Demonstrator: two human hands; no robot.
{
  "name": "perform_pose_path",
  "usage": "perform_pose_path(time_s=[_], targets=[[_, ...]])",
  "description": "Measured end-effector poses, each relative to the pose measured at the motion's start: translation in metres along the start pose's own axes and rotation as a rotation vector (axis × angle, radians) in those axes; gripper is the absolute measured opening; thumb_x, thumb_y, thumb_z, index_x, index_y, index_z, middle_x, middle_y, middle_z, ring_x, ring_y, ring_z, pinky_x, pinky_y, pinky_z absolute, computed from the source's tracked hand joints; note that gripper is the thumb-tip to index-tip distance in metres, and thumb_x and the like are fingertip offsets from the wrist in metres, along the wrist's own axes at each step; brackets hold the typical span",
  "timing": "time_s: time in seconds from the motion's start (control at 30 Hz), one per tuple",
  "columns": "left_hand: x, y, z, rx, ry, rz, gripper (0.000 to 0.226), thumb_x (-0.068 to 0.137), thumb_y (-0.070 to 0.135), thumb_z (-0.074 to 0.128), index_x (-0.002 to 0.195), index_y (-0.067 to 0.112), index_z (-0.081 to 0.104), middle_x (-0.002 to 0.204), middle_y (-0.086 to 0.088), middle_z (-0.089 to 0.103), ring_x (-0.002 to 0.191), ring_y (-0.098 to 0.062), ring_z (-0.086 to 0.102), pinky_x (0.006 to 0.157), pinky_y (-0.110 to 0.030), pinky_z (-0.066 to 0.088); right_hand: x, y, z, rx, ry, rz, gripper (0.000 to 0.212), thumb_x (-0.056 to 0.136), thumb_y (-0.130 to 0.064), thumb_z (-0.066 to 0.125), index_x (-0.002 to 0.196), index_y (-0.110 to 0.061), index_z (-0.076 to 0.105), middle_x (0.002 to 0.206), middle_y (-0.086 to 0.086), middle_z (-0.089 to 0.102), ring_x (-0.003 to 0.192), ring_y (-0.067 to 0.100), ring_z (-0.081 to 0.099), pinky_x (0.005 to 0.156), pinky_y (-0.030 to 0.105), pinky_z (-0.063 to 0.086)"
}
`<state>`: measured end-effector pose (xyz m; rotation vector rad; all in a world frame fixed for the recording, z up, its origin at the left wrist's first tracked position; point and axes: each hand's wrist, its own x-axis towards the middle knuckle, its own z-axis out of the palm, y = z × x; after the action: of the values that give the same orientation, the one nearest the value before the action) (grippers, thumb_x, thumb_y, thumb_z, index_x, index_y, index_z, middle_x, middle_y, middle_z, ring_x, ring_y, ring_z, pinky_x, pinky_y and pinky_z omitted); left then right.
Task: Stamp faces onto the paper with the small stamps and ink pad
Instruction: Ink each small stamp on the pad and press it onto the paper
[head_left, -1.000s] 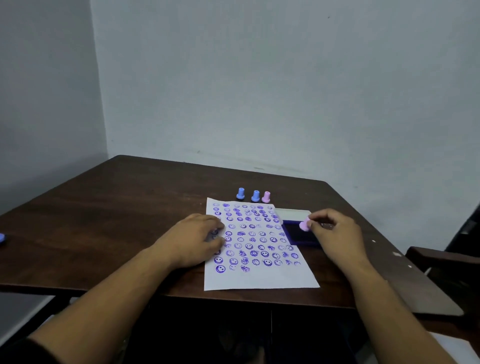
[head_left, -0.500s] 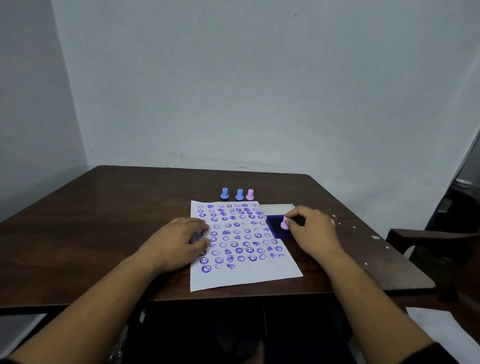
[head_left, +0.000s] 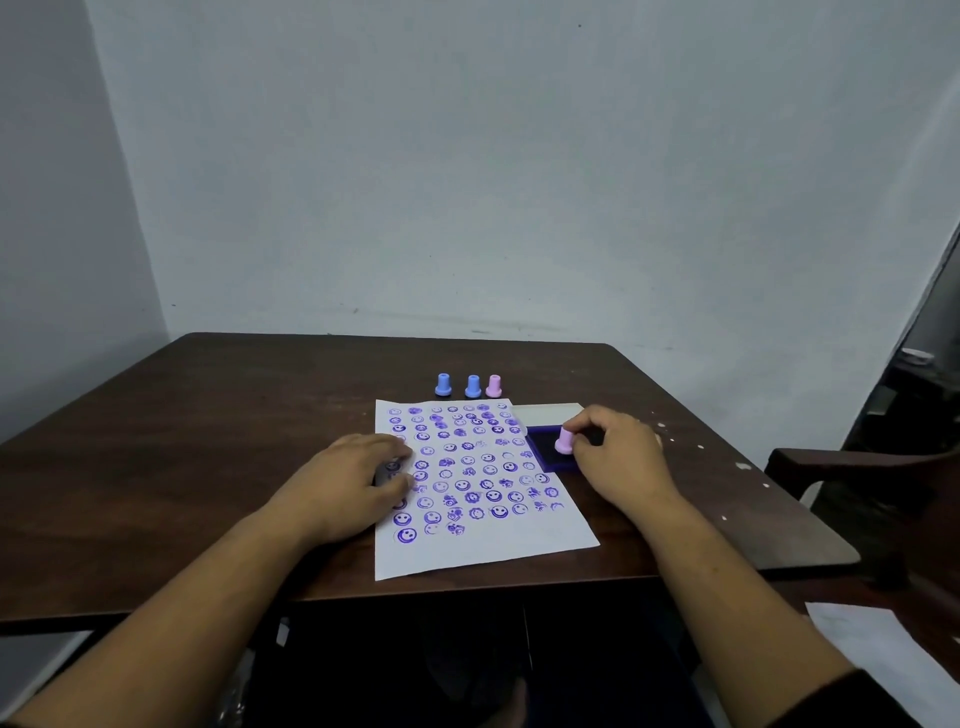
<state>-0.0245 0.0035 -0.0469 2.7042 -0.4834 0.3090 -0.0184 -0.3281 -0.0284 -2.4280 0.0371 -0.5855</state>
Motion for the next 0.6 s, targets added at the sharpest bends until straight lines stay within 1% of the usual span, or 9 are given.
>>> perform_pose_path(time_s=[0.1,0.23,0.33,0.4,0.5,0.6], targets=[[-0.0004,0.0009,-0.0006,0.000,-0.003,0.000,0.050,0.095,0.052,0.054,0.141,0.033,0.055,0.149,0.016,0.049,0.138,-0.008,0.038,0.110,-0.029,0.034,0.0004,-0.0011,-0.0002,0.000,-0.001,-0.002,0.021,0.092,-0.022,0.068,0.078,-0.036,0.074,0.095,-0.020,0.078,0.089,0.015,0.066,0.108,0.051,0.045],[-0.0005,0.0008,-0.0009,-0.004,-0.002,-0.001,0.049,0.095,0.052,0.054,0.140,0.033,0.055,0.149,0.016,0.050,0.138,-0.008,0.038,0.108,-0.027,0.034,0.0000,0.0007,0.0000,0.035,-0.009,0.005,0.020,0.092,-0.022,0.069,0.078,-0.035,0.075,0.095,-0.018,0.078,0.082,0.015,0.062,0.104,0.053,0.049],[0.0001,0.0011,-0.0012,-0.003,-0.005,0.000,0.049,0.095,0.052,0.054,0.140,0.033,0.055,0.149,0.016,0.049,0.138,-0.008,0.038,0.109,-0.028,0.034,0.0000,0.0020,0.0015,0.045,-0.014,0.006,0.018,0.092,-0.024,0.070,0.079,-0.035,0.074,0.098,-0.019,0.078,0.090,0.017,0.067,0.102,0.054,0.050],[-0.0003,0.0007,-0.0007,-0.003,-0.005,0.000,0.049,0.095,0.052,0.054,0.140,0.033,0.055,0.149,0.016,0.049,0.138,-0.008,0.038,0.109,-0.028,0.034,0.0004,0.0026,0.0027,0.043,-0.008,0.004,0.014,0.093,-0.028,0.072,0.081,-0.036,0.074,0.096,-0.020,0.077,0.094,0.017,0.067,0.101,0.054,0.051],[-0.0007,0.0003,-0.0009,-0.009,-0.002,-0.001,0.050,0.094,0.053,0.054,0.140,0.034,0.055,0.148,0.016,0.050,0.137,-0.008,0.038,0.109,-0.028,0.035,0.0016,0.0043,0.0047,0.001,0.003,-0.010,0.010,0.093,-0.033,0.075,0.085,-0.036,0.072,0.095,-0.017,0.078,0.100,0.019,0.066,0.103,0.052,0.049],[-0.0005,0.0006,-0.0017,-0.009,0.000,-0.002,0.050,0.094,0.053,0.054,0.140,0.033,0.055,0.148,0.015,0.050,0.137,-0.008,0.039,0.109,-0.029,0.035,0.0024,0.0058,0.0064,-0.004,0.027,-0.024,0.006,0.093,-0.031,0.077,0.090,-0.034,0.072,0.094,-0.014,0.078,0.102,0.021,0.066,0.101,0.051,0.051]])
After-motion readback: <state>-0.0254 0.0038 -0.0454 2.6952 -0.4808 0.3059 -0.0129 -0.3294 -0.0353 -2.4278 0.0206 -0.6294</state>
